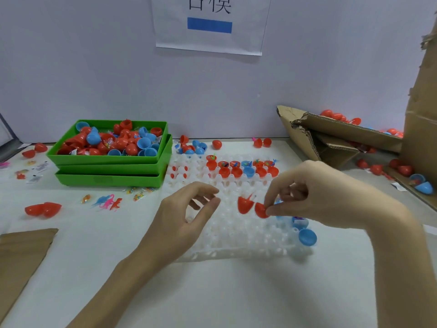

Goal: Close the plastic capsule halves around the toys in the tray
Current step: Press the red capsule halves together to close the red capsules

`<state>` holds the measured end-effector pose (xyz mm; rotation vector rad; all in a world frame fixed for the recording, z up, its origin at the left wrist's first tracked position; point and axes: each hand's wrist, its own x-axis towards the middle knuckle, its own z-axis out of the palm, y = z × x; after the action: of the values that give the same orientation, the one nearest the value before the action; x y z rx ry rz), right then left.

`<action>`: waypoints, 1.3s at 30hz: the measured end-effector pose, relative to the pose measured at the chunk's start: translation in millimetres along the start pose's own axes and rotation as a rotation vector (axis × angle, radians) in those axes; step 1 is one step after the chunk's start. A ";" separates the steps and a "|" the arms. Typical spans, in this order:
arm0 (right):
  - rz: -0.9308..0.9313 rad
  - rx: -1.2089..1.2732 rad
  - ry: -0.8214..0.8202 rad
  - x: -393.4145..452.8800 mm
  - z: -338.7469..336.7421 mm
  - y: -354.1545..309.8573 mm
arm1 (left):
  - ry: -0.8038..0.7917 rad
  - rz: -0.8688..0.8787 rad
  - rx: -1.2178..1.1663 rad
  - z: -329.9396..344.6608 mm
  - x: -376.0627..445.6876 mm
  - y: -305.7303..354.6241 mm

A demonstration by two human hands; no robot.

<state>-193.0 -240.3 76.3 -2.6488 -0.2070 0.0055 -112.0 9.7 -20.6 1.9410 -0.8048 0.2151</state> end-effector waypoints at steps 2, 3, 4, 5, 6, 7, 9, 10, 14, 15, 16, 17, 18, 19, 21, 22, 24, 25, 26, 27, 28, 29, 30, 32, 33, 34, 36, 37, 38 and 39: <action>-0.045 -0.007 0.010 6.4 8.6 -7.1 | -0.100 -0.084 -0.171 1.1 0.0 4.7; -0.070 -0.002 0.005 9.3 13.2 -10.5 | -0.149 -0.119 -0.245 1.8 0.0 6.4; -0.091 0.003 0.000 12.0 17.7 -13.3 | -0.181 -0.142 -0.303 2.2 -0.1 7.4; -0.106 0.009 0.004 14.7 21.5 -15.6 | -0.191 -0.150 -0.334 2.3 -0.2 7.5; -0.111 0.016 0.013 16.9 24.5 -16.6 | -0.182 -0.146 -0.339 1.8 -0.1 7.3; -0.106 0.028 0.018 18.9 26.2 -17.0 | -0.164 -0.139 -0.337 1.1 0.3 6.5; -0.070 0.103 -0.023 21.7 28.3 -17.1 | -0.107 -0.127 -0.356 -1.7 1.7 5.0; -0.051 0.164 -0.062 22.8 29.5 -17.1 | -0.079 -0.119 -0.362 -3.3 2.4 4.1; -0.080 0.361 -0.062 27.2 35.5 -16.4 | -0.019 -0.052 -0.280 -5.3 3.4 1.0; -0.093 0.390 -0.036 28.5 37.0 -16.4 | -0.010 -0.034 -0.259 -5.2 2.9 0.7; -0.104 0.404 -0.002 30.0 38.4 -16.4 | 0.001 -0.011 -0.238 -5.3 2.7 1.0; -0.111 0.408 0.035 32.2 40.0 -16.9 | 0.014 0.016 -0.221 -5.4 2.6 1.6; -0.118 0.407 0.069 34.3 41.6 -17.4 | 0.028 0.042 -0.214 -5.3 2.7 2.4; -0.126 0.404 0.096 36.4 43.1 -17.9 | 0.045 0.061 -0.222 -5.2 2.8 3.2; -0.153 0.386 0.136 39.7 46.1 -19.2 | 0.082 0.061 -0.282 -6.2 3.2 3.8; -0.163 0.375 0.150 40.3 47.3 -19.6 | 0.100 0.051 -0.308 -7.0 3.3 4.1; -0.175 0.370 0.168 40.7 48.7 -20.3 | 0.124 0.056 -0.306 -8.6 3.2 4.3; -0.176 0.380 0.173 40.9 48.9 -20.6 | 0.130 0.071 -0.286 -9.3 3.1 3.6; -0.174 0.395 0.175 40.6 49.0 -21.0 | 0.136 0.089 -0.265 -9.7 2.9 2.7; -0.171 0.411 0.176 40.7 49.0 -21.8 | 0.145 0.109 -0.245 -10.2 2.7 2.2; -0.172 0.423 0.181 40.5 49.0 -22.7 | 0.158 0.132 -0.225 -10.2 3.0 2.1; -0.179 0.426 0.190 40.5 49.2 -23.7 | 0.173 0.158 -0.200 -10.3 3.3 1.7; -0.191 0.421 0.201 40.4 49.6 -24.7 | 0.189 0.187 -0.170 -10.2 3.8 1.5; -0.221 0.406 0.226 40.9 51.4 -27.1 | 0.225 0.236 -0.117 -9.9 4.7 1.9; -0.231 0.408 0.241 41.7 52.8 -28.3 | 0.242 0.247 -0.110 -10.1 4.9 1.8; -0.237 0.415 0.261 42.6 54.4 -29.2 | 0.250 0.249 -0.115 -10.4 5.2 1.4; -0.247 0.422 0.318 44.3 57.1 -29.8 | 0.239 0.241 -0.127 -10.4 5.1 0.7; -0.251 0.432 0.339 45.0 58.2 -30.0 | 0.230 0.234 -0.130 -10.0 4.8 0.5; -0.251 0.455 0.346 45.2 59.2 -30.3 | 0.229 0.225 -0.136 -9.5 4.5 0.7; -0.246 0.489 0.341 45.5 60.1 -30.8 | 0.237 0.213 -0.150 -9.1 4.4 1.1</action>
<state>-155.0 -178.8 39.0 -2.0840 -0.3624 -0.4192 -107.6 15.1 -13.2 1.6521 -0.8439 0.4895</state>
